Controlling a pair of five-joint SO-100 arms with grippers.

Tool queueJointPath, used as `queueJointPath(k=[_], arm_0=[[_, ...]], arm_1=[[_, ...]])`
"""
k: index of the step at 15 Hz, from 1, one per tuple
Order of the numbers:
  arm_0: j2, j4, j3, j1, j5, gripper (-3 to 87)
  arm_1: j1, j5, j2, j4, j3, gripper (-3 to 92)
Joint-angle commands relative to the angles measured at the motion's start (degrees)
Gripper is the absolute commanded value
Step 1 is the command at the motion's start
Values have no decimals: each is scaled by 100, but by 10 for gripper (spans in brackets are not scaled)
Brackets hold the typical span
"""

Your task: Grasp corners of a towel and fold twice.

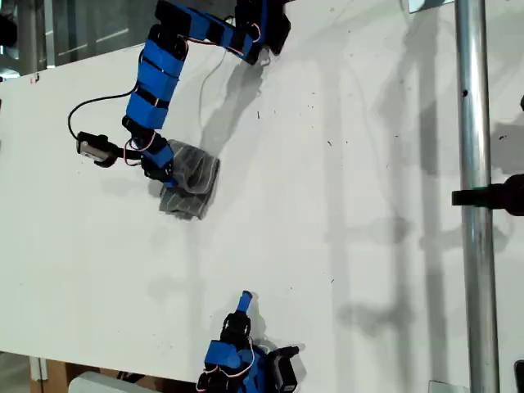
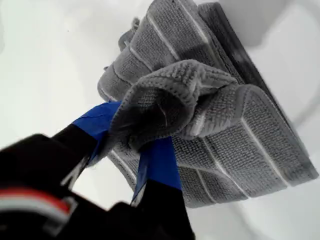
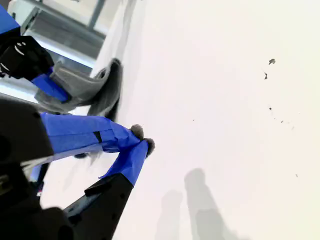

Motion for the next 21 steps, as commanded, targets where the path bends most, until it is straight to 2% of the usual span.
queueJointPath(k=[1, 2, 3, 4, 5, 8, 10, 13, 14, 16, 17, 18, 19, 20, 21], arm_0=[[35, 44, 35, 44, -35, -29], [35, 44, 35, 35, -35, -29], [35, 44, 35, 35, -35, -29], [35, 44, 35, 35, -26, -29], [35, 44, 35, 35, -26, -29], [35, 44, 35, 18, -26, -29], [35, 44, 35, -9, -18, -29], [35, 53, 35, 18, -255, -19], [35, 53, 35, 44, -387, -18], [35, 396, 35, 114, -1187, -19], [35, 712, 35, 132, -2153, -6], [26, 800, 35, 149, -2338, 24], [18, 800, 35, 255, -1652, -8], [18, 800, 35, 624, -1670, 25], [26, 800, 35, 791, -1916, 26]], arm_1=[[-88, -132, 158, -835, -457, 17], [-79, -62, 220, -1257, -466, 313], [-53, -26, 360, -1723, -369, 265], [-9, -18, 642, -2312, -193, 103], [18, -62, 905, -2584, -193, 15], [79, -70, 905, -2382, -475, -3], [132, -35, 1362, -2215, 114, -3], [18, -316, 3076, -141, 1854, -3], [-9, -44, 3788, 519, 2804, -2], [-114, 448, 5555, 694, 5177, -2], [-105, 809, 6557, 747, 6354, -2], [-176, 1046, 7541, 1046, 7119, -2], [-246, 1151, 8244, 1529, 7479, -2], [-272, 1301, 8868, 1916, 7770, -2], [-255, 1802, 9686, 2206, 8209, -2]])
